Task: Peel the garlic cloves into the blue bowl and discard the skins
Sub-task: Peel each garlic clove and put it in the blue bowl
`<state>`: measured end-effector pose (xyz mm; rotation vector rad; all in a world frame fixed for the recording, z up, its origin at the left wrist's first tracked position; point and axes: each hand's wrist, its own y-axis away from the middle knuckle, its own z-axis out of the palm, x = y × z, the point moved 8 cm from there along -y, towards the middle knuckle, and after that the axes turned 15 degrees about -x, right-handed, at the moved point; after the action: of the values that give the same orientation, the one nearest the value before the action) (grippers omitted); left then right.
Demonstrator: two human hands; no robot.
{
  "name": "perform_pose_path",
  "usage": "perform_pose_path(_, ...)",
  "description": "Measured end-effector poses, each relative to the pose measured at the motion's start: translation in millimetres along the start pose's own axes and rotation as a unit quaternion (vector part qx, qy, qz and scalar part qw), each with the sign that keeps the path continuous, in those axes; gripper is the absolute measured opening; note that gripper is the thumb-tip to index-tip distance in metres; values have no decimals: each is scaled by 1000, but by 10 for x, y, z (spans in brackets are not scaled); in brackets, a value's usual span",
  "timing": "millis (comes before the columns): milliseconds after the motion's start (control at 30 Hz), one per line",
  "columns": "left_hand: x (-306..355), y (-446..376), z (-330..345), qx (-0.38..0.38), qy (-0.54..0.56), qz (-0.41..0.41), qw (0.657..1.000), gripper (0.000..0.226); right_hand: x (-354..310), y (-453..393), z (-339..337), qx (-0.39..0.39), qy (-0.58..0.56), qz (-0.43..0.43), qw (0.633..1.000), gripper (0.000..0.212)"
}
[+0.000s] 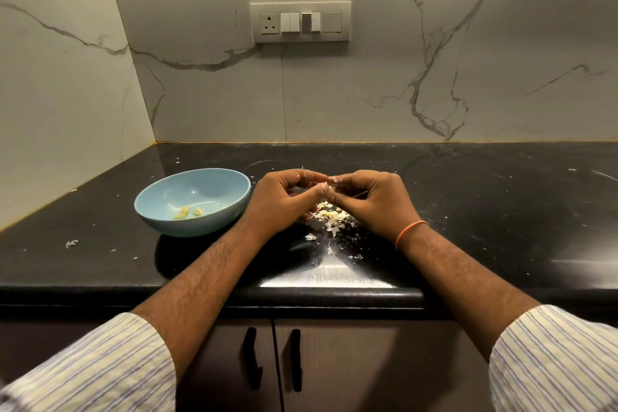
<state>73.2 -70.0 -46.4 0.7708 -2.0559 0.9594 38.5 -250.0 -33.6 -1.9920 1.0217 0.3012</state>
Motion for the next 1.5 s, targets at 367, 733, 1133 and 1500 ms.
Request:
perform_pose_path(367,-17,-10,-5,-10,17,-3,1000,20,27,2,7,-19,10,46,999,25)
perform_pose_path(733,-84,-20,21,-19,109,-32,993,17,71,-8,10,-22,-20,63,998,13)
perform_pose_path(1133,-34,9,-27,13,-8,-10,1000,14,134,-24,83,-61,-131,76,987,31)
perform_pose_path(1500,-29,1,13,9,-9,-37,999,3,52,-37,82,-52,-58,13,997,24)
